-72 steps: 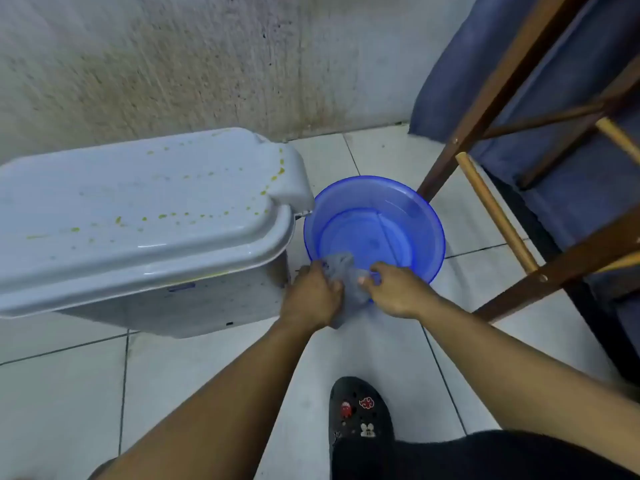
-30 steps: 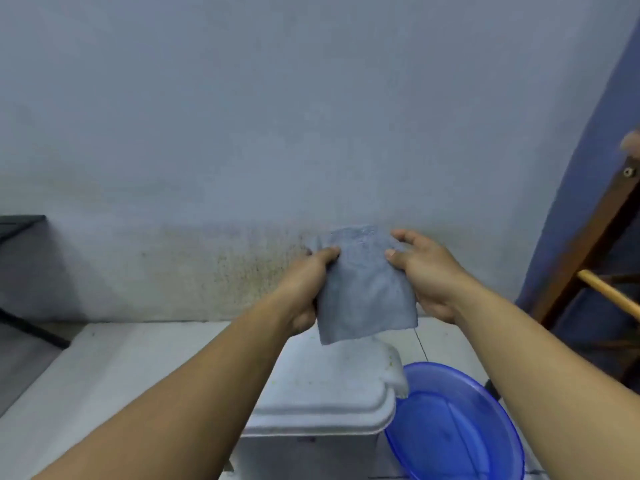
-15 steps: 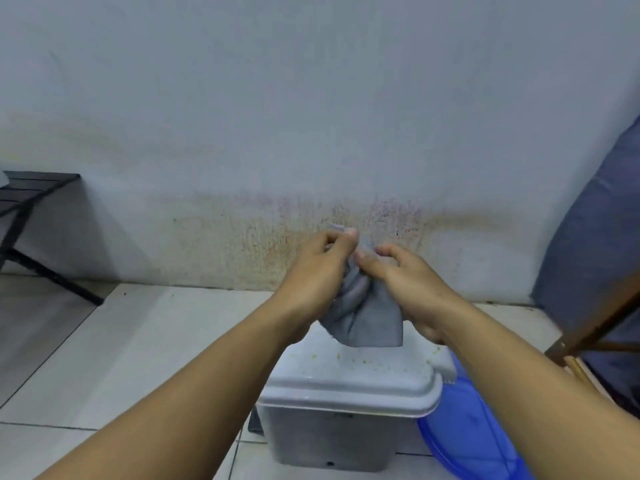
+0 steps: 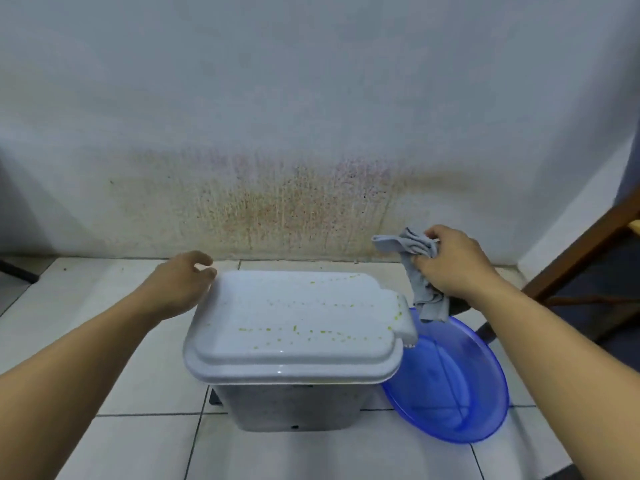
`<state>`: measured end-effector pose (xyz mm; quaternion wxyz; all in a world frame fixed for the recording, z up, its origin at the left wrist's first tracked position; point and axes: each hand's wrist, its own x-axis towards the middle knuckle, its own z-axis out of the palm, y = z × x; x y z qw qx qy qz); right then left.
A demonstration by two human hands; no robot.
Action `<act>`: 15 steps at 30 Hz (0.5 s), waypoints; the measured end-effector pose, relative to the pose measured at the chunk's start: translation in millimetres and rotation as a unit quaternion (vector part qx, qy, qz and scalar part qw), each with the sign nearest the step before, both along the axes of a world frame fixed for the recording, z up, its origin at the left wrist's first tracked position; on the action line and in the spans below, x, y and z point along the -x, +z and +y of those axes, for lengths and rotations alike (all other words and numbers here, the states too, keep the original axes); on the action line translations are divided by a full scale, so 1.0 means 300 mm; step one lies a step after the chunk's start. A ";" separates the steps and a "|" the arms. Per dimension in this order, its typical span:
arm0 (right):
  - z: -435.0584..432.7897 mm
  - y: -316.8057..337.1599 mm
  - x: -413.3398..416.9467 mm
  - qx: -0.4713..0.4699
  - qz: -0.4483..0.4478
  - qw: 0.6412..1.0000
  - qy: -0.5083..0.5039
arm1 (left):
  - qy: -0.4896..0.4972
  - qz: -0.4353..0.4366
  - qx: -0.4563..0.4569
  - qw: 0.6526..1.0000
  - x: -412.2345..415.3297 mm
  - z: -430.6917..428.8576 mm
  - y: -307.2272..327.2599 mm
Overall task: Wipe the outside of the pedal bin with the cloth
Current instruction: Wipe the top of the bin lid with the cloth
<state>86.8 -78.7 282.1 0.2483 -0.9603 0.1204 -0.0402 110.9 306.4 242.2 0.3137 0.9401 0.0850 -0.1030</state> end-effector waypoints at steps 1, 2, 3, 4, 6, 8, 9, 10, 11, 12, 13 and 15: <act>0.003 -0.019 0.001 0.008 0.026 0.999 0.024 | 0.010 0.024 0.013 1.000 0.003 0.005 -0.006; 0.009 -0.037 0.007 0.017 0.054 0.997 0.049 | 0.015 0.050 0.031 0.998 0.006 -0.001 -0.010; 0.019 -0.051 0.012 0.029 0.079 0.994 0.072 | 0.019 0.071 0.048 0.996 0.011 -0.009 -0.009; 0.030 -0.061 0.018 0.041 0.101 0.990 0.091 | 0.019 0.083 0.061 0.995 0.013 -0.018 -0.005; 0.050 -0.073 0.033 0.060 0.124 0.984 0.111 | 0.015 0.085 0.060 0.994 0.015 -0.031 -0.001; 0.066 -0.079 0.052 0.083 0.123 0.981 0.122 | 0.019 0.087 0.065 0.994 0.020 -0.034 0.000; 0.072 -0.082 0.064 0.095 0.118 0.981 0.124 | 0.024 0.092 0.072 0.993 0.026 -0.032 -0.001; 0.078 -0.083 0.077 0.106 0.114 0.980 0.124 | 0.026 0.097 0.080 0.992 0.029 -0.030 -0.005; 0.084 -0.084 0.091 0.118 0.113 0.979 0.124 | 0.026 0.102 0.087 0.991 0.031 -0.030 -0.009; 0.094 -0.084 0.106 0.129 0.117 0.977 0.123 | 0.023 0.108 0.093 0.990 0.033 -0.030 -0.010; 0.106 -0.083 0.121 0.141 0.122 0.975 0.123 | 0.019 0.115 0.098 0.988 0.037 -0.030 -0.009; 0.136 -0.079 0.152 0.168 0.126 0.970 0.121 | 0.009 0.128 0.106 0.986 0.044 -0.032 -0.007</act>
